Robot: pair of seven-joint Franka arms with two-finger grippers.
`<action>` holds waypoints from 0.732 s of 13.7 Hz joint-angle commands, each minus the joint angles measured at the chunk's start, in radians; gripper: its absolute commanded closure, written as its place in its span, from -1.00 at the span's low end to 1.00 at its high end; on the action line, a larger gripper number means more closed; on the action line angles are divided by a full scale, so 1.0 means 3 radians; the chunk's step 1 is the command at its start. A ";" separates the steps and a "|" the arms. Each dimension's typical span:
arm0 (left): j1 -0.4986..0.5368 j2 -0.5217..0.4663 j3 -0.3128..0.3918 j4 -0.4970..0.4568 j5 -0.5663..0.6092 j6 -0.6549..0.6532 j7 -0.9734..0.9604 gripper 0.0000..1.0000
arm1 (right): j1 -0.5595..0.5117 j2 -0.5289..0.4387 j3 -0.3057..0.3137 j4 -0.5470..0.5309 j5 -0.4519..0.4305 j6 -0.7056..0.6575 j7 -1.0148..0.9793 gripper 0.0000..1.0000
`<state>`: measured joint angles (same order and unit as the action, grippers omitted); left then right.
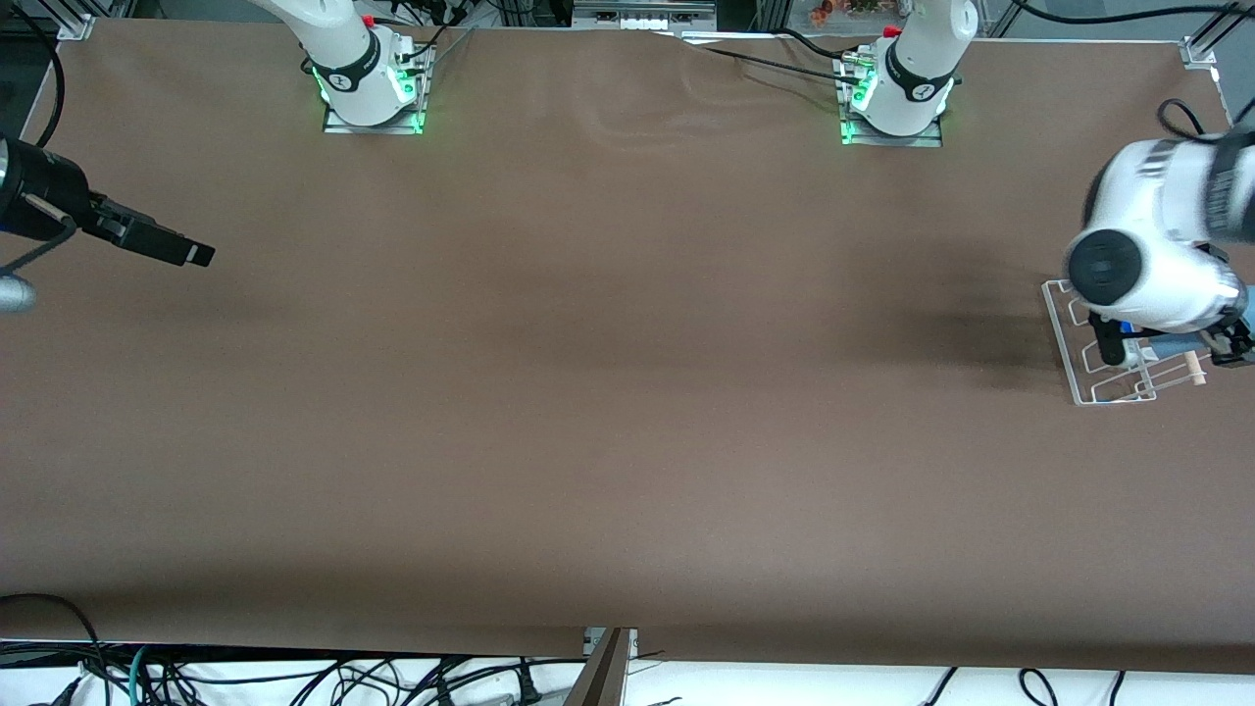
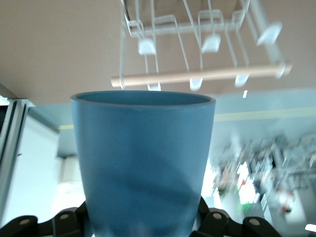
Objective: Transfer cup to left arm and place on rack
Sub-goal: 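Lower the blue cup onto a rack peg with the left gripper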
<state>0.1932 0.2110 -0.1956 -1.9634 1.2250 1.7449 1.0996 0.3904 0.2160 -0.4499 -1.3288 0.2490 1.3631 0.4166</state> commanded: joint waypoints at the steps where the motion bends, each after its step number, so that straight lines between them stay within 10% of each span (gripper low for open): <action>1: 0.0128 -0.0064 -0.0125 -0.0434 0.0650 0.0023 -0.0253 1.00 | -0.0007 -0.0381 0.0179 -0.0616 -0.0236 0.0476 -0.0080 -0.97; 5: 0.0261 0.0058 -0.0120 -0.0639 0.1412 0.0130 -0.0561 1.00 | -0.0769 -0.0703 0.1171 -0.1127 -0.0680 0.0682 -0.0344 -0.96; 10: 0.0333 0.0140 -0.0115 -0.0890 0.1781 0.0130 -0.1031 1.00 | -0.0841 -0.0996 0.1203 -0.1354 -0.1024 0.0550 -0.1066 -0.98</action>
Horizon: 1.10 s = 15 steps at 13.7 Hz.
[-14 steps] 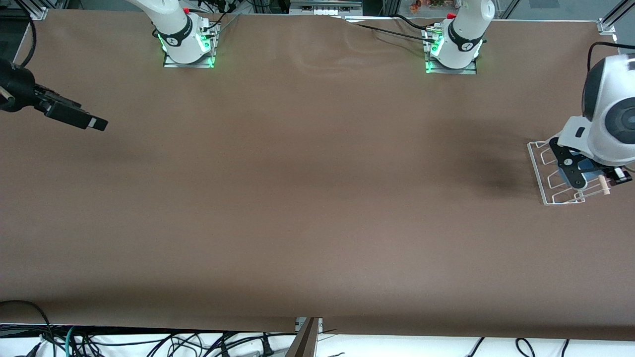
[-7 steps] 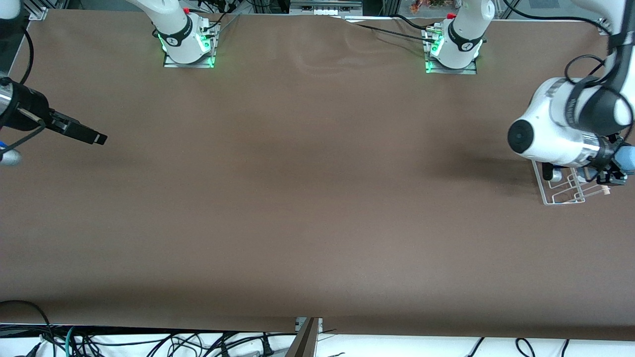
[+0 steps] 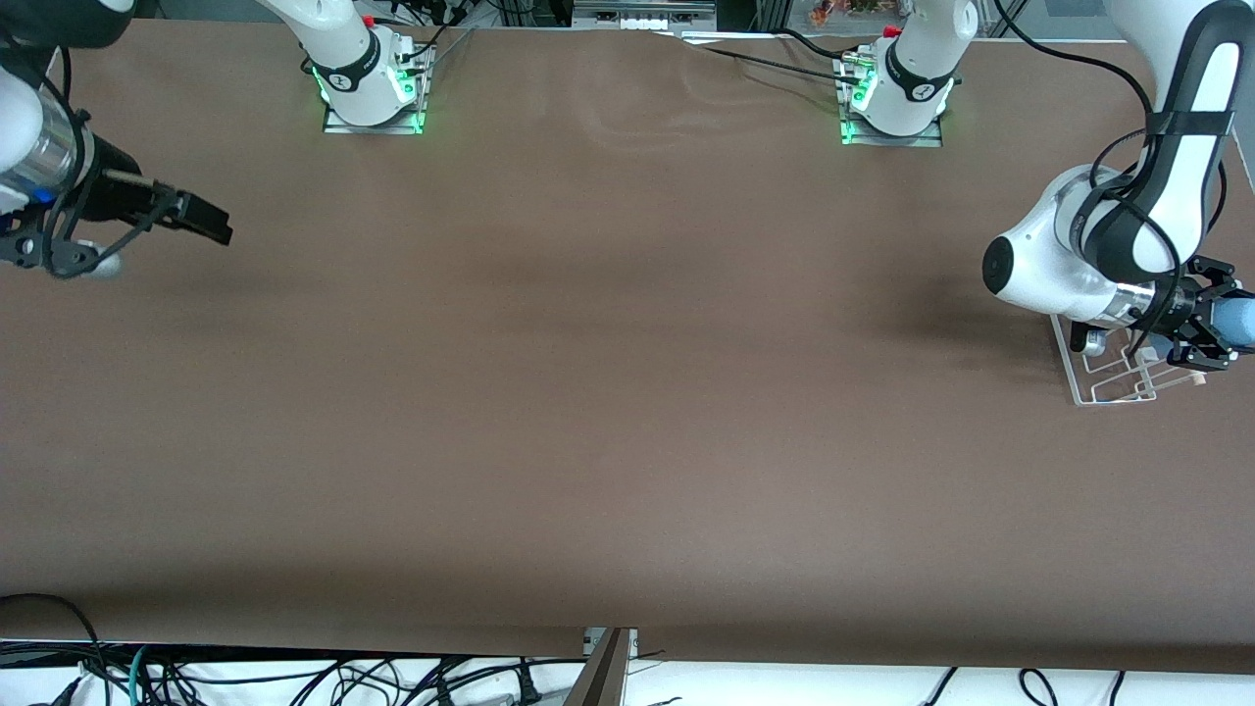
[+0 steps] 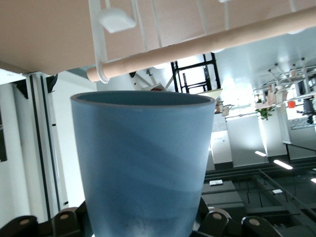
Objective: Transfer cup to left arm and place on rack
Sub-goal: 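Lower the blue cup onto a rack peg with the left gripper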
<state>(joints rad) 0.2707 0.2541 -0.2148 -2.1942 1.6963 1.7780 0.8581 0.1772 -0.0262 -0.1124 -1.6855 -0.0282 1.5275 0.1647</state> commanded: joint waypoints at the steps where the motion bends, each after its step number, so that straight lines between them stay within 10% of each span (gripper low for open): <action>1: 0.0074 0.0037 -0.0046 -0.0136 0.0246 0.0020 -0.0323 1.00 | -0.0201 -0.0209 0.0118 -0.0150 -0.0100 -0.0004 -0.0288 -0.98; 15: 0.0079 -0.0029 -0.0015 -0.0611 0.0573 -0.0098 -0.0855 1.00 | -0.0519 -0.0230 0.0359 -0.0027 0.0130 -0.0019 -0.0437 -0.98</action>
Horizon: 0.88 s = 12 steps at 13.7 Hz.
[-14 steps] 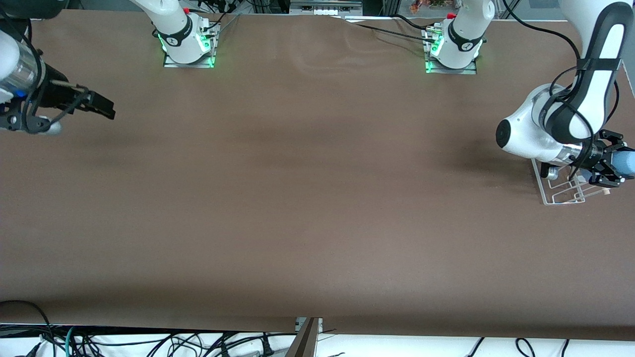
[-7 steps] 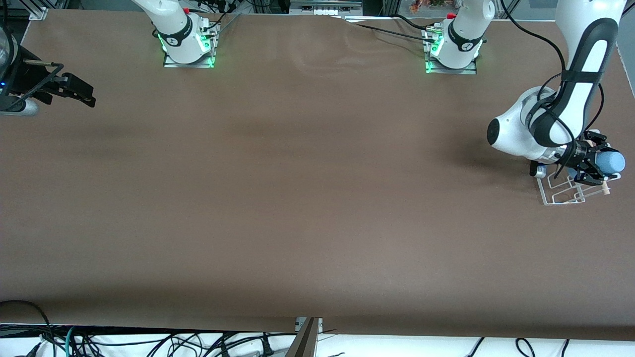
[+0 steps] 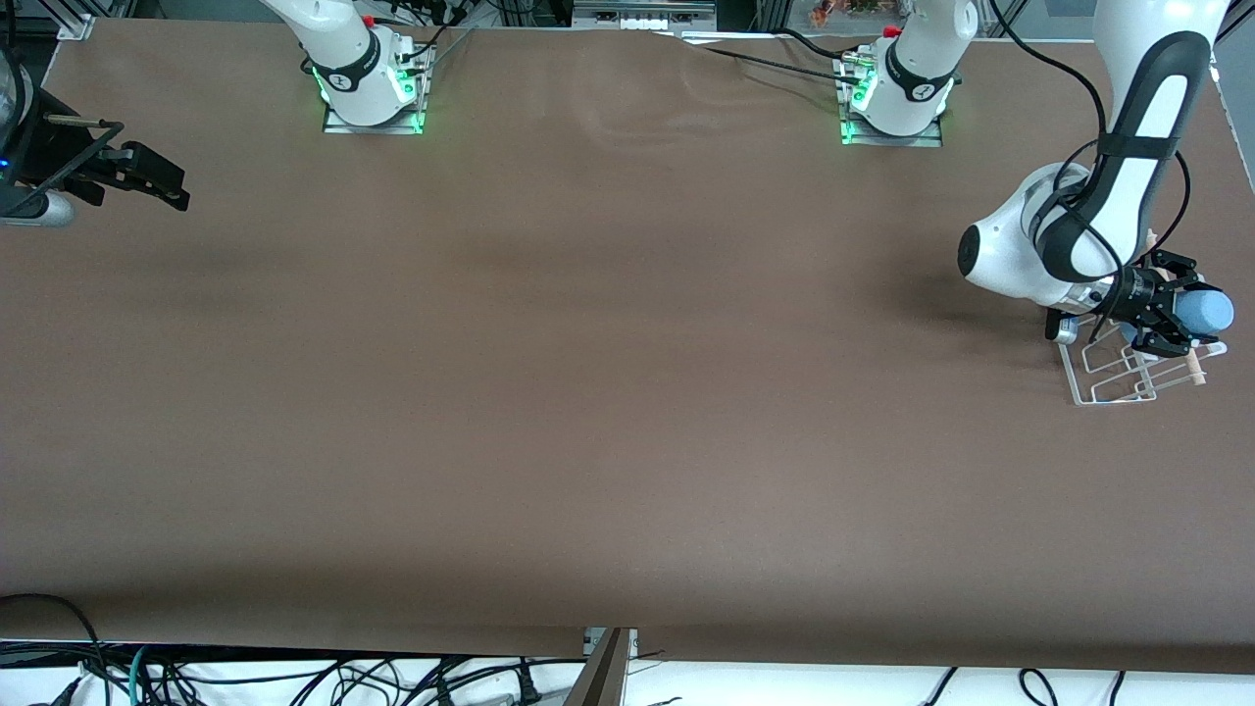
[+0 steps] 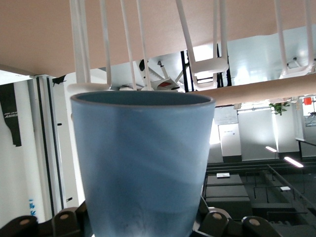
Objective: Transfer cup to left arm and place on rack
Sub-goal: 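Lower the blue cup onto a rack peg with the left gripper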
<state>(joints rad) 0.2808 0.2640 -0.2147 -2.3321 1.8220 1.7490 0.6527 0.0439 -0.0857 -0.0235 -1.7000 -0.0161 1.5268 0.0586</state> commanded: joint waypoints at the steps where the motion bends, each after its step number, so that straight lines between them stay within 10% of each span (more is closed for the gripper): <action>1: 0.0046 -0.0042 -0.0015 -0.0147 0.0155 -0.0006 -0.0197 1.00 | -0.0070 -0.0031 0.0063 0.0021 0.0089 -0.0108 -0.0098 -0.98; 12: 0.0046 0.0209 -0.0041 -0.0136 0.0068 -0.0072 -0.0488 1.00 | -0.0054 0.0296 0.0073 0.0359 0.0079 -0.0053 -0.0093 -0.99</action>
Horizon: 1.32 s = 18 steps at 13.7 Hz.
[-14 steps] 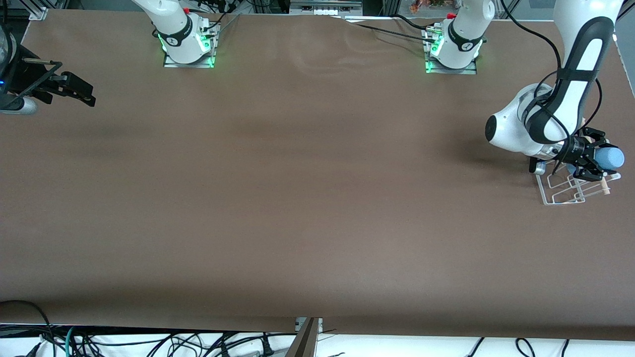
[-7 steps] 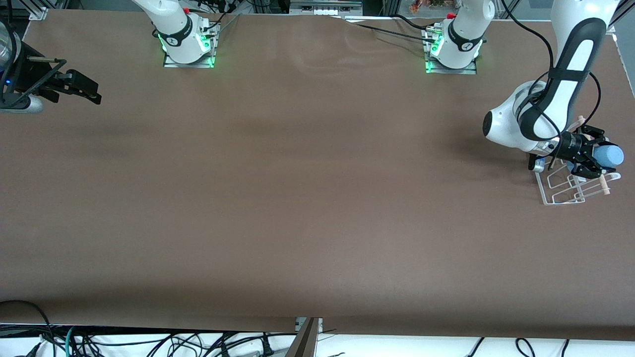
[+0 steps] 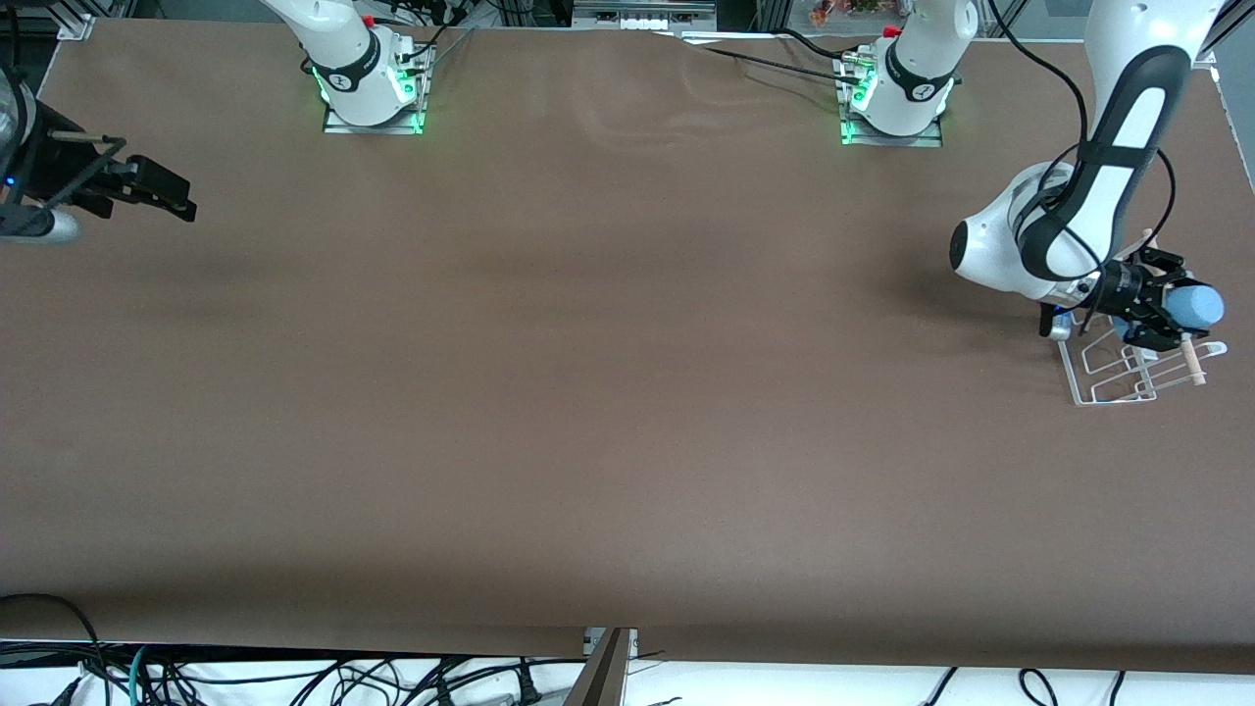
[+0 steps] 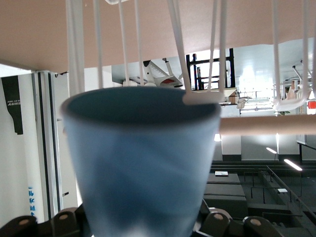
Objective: Transfer cup to left arm and place on rack
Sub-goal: 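Lower the blue cup onto a rack peg with the left gripper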
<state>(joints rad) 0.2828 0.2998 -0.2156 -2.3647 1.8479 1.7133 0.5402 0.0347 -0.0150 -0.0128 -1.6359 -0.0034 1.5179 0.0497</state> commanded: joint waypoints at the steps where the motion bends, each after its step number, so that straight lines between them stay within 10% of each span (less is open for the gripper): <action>1: 0.0034 0.0044 -0.0048 -0.0038 -0.0110 0.0042 -0.0098 1.00 | -0.0018 0.0065 0.0038 0.0145 0.0042 -0.0023 -0.0063 -0.99; 9: 0.0039 0.0074 -0.0059 -0.0064 -0.0126 0.0067 -0.0062 0.95 | -0.0023 0.0060 0.0043 0.0145 0.0052 -0.0023 -0.0063 -0.99; 10: 0.0039 0.0074 -0.0059 -0.0059 -0.0126 0.0067 -0.0037 -0.39 | -0.0018 0.0060 0.0043 0.0140 0.0052 -0.0033 -0.0063 -0.99; 11: 0.0039 0.0069 -0.0059 -0.0059 -0.0136 0.0067 0.0014 -0.99 | -0.0018 0.0065 0.0043 0.0140 0.0052 -0.0033 -0.0063 -0.99; 18: 0.0039 -0.0058 -0.0074 -0.0008 -0.0427 0.0067 0.0030 -1.00 | -0.0018 0.0071 0.0043 0.0145 0.0052 -0.0023 -0.0043 -0.99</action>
<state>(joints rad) 0.2832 0.3119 -0.2245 -2.3689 1.7615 1.7278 0.5425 0.0357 0.0035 -0.0056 -1.6087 -0.0032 1.5200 0.0462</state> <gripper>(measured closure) 0.000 0.004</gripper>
